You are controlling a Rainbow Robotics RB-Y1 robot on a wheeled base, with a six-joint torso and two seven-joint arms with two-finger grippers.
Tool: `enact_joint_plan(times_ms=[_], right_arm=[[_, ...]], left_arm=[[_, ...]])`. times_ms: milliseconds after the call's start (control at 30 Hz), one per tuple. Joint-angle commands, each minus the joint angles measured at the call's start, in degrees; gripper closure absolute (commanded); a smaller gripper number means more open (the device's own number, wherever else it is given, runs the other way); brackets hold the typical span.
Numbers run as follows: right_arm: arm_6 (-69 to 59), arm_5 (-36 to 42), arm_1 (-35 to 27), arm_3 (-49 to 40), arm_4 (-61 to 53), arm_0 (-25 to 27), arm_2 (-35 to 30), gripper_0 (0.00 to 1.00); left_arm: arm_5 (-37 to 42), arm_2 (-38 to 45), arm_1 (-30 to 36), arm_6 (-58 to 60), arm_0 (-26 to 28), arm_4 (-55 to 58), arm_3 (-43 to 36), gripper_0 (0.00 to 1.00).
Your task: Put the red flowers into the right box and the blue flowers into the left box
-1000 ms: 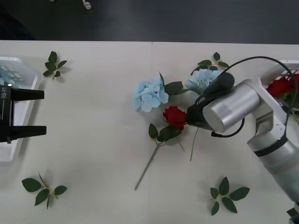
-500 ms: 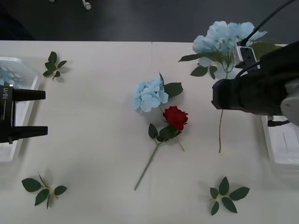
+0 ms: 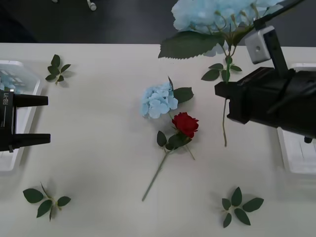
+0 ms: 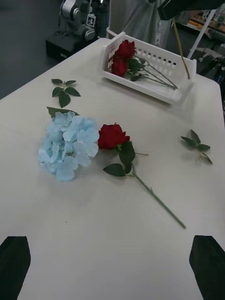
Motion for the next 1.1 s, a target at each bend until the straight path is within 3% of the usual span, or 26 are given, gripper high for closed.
enact_joint_plan(times_ms=[33, 233, 433, 800, 1100], right_arm=[[9.50, -10.51, -3.24, -2.83, -1.14, 4.81, 3.27, 1.00], [17.32, -22.99, -7.20, -3.77, -2.28, 5.60, 10.92, 1.00], [19.87, -27.48, -7.90, -3.77, -3.25, 0.15, 18.13, 1.00], [20.31, -30.46, -1.13, -3.77, -1.66, -14.53, 28.32, 1.00], [19.69, -30.82, 9.41, 7.19, 4.05, -26.31, 40.10, 1.00]], left_arm=[[0.45, 0.21, 0.64, -1.84, -0.48, 0.28, -1.63, 0.00], [0.45, 0.30, 0.73, -1.84, 0.31, 1.24, -1.71, 0.00], [0.45, 0.04, 0.64, -1.84, 1.36, 2.65, -1.71, 0.00], [0.81, -2.43, -1.82, -1.84, 1.98, 4.58, -1.63, 0.00], [1.95, -3.39, -6.22, -1.84, 2.15, 6.08, -1.45, 0.00]])
